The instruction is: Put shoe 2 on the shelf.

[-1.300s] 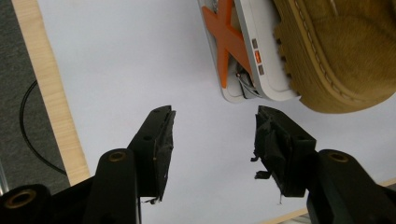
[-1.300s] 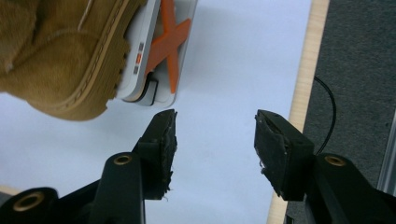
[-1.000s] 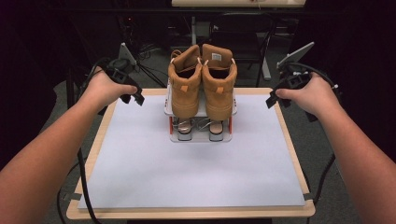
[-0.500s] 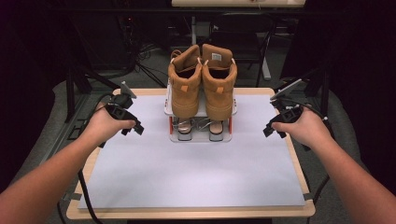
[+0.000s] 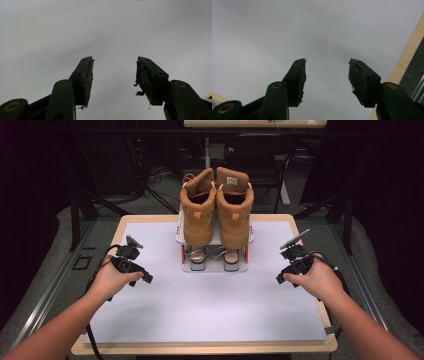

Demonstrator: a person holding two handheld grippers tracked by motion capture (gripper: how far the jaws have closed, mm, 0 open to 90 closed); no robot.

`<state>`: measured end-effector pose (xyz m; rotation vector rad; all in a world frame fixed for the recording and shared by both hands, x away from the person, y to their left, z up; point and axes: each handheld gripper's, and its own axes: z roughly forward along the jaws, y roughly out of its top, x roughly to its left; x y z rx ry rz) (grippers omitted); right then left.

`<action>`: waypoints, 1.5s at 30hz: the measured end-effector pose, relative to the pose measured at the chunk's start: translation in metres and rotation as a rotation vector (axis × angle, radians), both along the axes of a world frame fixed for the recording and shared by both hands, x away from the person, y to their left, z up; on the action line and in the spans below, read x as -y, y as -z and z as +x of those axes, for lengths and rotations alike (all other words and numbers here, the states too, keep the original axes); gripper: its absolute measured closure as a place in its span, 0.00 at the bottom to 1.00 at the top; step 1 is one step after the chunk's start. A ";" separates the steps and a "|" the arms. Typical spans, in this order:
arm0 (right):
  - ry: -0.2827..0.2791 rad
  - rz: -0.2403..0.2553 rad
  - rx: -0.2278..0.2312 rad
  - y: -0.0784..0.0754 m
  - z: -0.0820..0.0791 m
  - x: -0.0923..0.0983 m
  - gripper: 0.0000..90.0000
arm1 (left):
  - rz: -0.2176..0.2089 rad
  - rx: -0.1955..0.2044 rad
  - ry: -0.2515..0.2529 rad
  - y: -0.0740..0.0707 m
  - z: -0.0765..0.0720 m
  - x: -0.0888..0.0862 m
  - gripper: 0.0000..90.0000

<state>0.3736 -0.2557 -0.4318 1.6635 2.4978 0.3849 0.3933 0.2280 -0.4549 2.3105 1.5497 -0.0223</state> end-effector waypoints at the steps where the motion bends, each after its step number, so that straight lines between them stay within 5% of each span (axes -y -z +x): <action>1: -0.006 0.009 -0.009 0.002 -0.001 0.000 0.53 | 0.002 0.005 0.006 0.004 -0.002 -0.001 0.52; 5: 0.017 0.050 0.018 0.018 -0.007 -0.002 0.54 | 0.007 0.035 0.017 0.017 -0.011 -0.002 0.51; 9: -0.006 0.018 0.013 0.031 -0.011 0.001 0.55 | 0.015 0.054 0.018 0.033 -0.018 -0.003 0.51; 14: 0.015 0.082 0.056 0.053 -0.023 -0.001 0.55 | 0.002 0.056 0.012 0.052 -0.025 -0.001 0.52; 16: -0.012 0.069 0.053 0.058 -0.027 0.000 0.55 | -0.012 0.064 0.009 0.060 -0.028 -0.002 0.52; 20: 0.004 0.128 0.059 0.071 -0.035 0.001 0.56 | 0.013 0.077 0.022 0.075 -0.035 0.000 0.52; 22: 0.015 0.159 0.072 0.079 -0.039 0.003 0.55 | 0.012 0.112 0.014 0.077 -0.039 0.000 0.52; 25: 0.002 0.118 0.117 0.087 -0.047 0.002 0.56 | 0.013 0.151 0.018 0.078 -0.046 -0.001 0.52; 27: 0.004 0.151 0.168 0.095 -0.054 -0.002 0.56 | 0.008 0.189 0.011 0.079 -0.053 -0.003 0.52; 29: 0.000 0.154 0.182 0.097 -0.056 -0.003 0.56 | 0.006 0.212 0.009 0.078 -0.056 -0.003 0.52; 31: 0.008 0.172 0.255 0.101 -0.063 -0.005 0.56 | 0.001 0.248 0.002 0.078 -0.062 -0.004 0.51; 33: -0.005 0.142 0.257 0.099 -0.064 -0.003 0.55 | -0.002 0.281 0.012 0.077 -0.066 -0.004 0.51; 34: 0.015 0.165 0.305 0.103 -0.068 -0.006 0.55 | -0.006 0.305 0.019 0.077 -0.068 -0.003 0.51; 36: 0.011 0.160 0.311 0.104 -0.069 -0.006 0.55 | -0.013 0.338 0.030 0.076 -0.070 -0.004 0.50; 37: 0.041 0.234 0.363 0.112 -0.071 -0.011 0.55 | -0.020 0.362 0.030 0.077 -0.072 -0.005 0.50; 38: 0.041 0.234 0.363 0.112 -0.071 -0.011 0.55 | -0.026 0.381 0.029 0.076 -0.074 -0.007 0.50; 39: -0.002 0.149 0.361 0.108 -0.074 -0.007 0.55 | -0.045 0.420 0.019 0.076 -0.079 -0.010 0.50; 40: -0.002 0.149 0.361 0.108 -0.074 -0.007 0.55 | -0.045 0.420 0.019 0.076 -0.079 -0.010 0.50; 41: 0.012 0.204 0.387 0.115 -0.077 -0.010 0.54 | -0.054 0.436 0.014 0.076 -0.080 -0.012 0.50; 42: 0.001 0.187 0.382 0.115 -0.079 -0.010 0.54 | -0.055 0.476 0.012 0.077 -0.083 -0.015 0.50; 45: -0.014 0.174 0.399 0.119 -0.079 -0.012 0.54 | -0.062 0.503 -0.002 0.078 -0.084 -0.019 0.50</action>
